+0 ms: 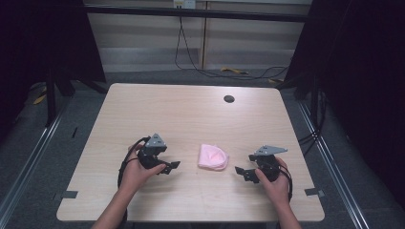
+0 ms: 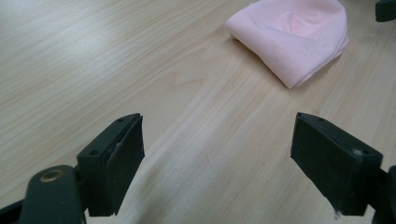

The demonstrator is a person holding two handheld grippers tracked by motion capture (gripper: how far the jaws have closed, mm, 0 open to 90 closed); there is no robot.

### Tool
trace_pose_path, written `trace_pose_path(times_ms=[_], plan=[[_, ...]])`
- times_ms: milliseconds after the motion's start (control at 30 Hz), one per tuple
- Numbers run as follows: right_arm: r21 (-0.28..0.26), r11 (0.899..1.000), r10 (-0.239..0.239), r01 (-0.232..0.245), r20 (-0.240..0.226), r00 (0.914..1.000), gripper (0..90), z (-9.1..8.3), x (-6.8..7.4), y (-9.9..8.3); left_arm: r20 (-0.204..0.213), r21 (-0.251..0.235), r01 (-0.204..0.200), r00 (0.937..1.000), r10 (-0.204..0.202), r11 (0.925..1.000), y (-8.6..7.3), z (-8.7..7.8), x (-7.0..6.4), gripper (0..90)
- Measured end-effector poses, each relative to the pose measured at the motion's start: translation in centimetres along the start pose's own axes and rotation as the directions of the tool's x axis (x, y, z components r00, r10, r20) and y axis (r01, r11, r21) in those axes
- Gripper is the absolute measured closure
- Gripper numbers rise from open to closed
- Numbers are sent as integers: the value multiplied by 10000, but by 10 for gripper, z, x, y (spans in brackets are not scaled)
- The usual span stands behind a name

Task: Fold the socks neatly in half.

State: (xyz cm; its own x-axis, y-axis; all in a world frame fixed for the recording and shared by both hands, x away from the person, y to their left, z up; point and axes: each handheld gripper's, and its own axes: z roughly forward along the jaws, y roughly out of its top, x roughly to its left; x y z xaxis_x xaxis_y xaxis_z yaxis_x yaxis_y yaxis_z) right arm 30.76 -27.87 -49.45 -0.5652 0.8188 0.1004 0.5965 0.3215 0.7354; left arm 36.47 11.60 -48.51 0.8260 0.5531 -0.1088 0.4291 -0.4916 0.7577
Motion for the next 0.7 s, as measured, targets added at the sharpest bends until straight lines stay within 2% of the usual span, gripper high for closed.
trace_pose_path(times_ms=[200, 300, 533, 700], plan=[[-12, 10000, 49, -49, -17, 10000, 174, -2, -2, -1, 18, 7, -173, 9998, 173, 9998, -5, -6, 2, 164], [-69, 9999, 97, -97, 14, 10000, 174, -3, -4, -2, -17, -33, -66, 10000, 66, 10000, -8, -9, 3, 163], [-82, 9999, 73, -73, 69, 9999, 174, -7, -6, -5, -43, 205, -243, 9997, 244, 9995, -15, -15, 7, 163], [-105, 9998, 161, -159, 130, 9998, 174, -11, -10, -7, -110, 179, -170, 9998, 172, 9997, -19, -19, 10, 163]])
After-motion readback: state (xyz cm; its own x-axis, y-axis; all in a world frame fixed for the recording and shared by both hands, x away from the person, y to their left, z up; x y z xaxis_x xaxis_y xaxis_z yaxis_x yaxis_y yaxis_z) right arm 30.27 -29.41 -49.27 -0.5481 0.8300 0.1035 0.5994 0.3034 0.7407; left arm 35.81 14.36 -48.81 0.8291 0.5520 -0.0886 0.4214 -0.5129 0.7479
